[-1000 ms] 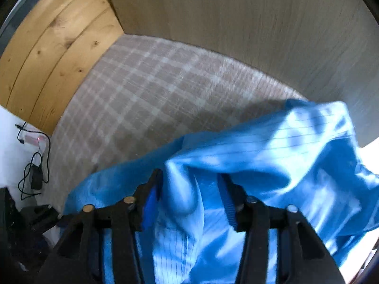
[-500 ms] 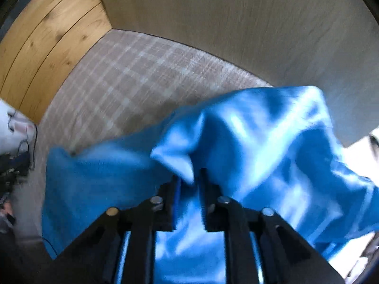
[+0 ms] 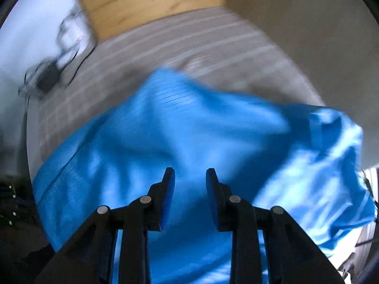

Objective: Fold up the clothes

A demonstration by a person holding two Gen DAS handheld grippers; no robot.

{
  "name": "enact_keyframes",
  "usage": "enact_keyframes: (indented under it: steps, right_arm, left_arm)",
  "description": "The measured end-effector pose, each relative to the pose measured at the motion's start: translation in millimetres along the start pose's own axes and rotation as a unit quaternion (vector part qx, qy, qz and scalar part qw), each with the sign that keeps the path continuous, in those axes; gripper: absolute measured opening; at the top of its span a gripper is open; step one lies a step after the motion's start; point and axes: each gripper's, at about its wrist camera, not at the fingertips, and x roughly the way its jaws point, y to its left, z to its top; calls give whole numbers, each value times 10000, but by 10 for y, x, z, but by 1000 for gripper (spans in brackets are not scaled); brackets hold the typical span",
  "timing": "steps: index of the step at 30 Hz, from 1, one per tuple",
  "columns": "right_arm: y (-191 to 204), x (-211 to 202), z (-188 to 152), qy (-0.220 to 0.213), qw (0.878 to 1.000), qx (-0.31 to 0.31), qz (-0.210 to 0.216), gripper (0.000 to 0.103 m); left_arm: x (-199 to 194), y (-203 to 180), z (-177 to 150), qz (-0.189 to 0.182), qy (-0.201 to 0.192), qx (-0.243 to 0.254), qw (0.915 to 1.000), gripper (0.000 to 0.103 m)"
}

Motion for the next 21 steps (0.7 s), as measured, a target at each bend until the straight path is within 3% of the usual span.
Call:
enact_keyframes:
  steps: [4,7,11,13,16,21]
  right_arm:
    - [286,277,-24,256,9996,-95,27,27]
    - [346,309,-36,232,9997,-54,-101,27]
    - [355,296,-41,258,9995,17,-176,27]
    - [361,289,-44,267,9994,33,-219,27]
    - [355,277,-39,213,9993,108,-280,27]
    - [345,278,54,22,9987,343,-387,27]
  left_arm:
    - [167,-69,8,34,-68,353,9993,20]
    - [264,-119,30,-41,-77,515,9986,28]
    - [352,-178,27,-125,-73,708,9974,28]
    - [344,-159,23,-137,-101,712,9973,9]
    - [226,-74,-10,-233,-219,672,9972,4]
    - [60,78,-20,31,-413,651,9970,3]
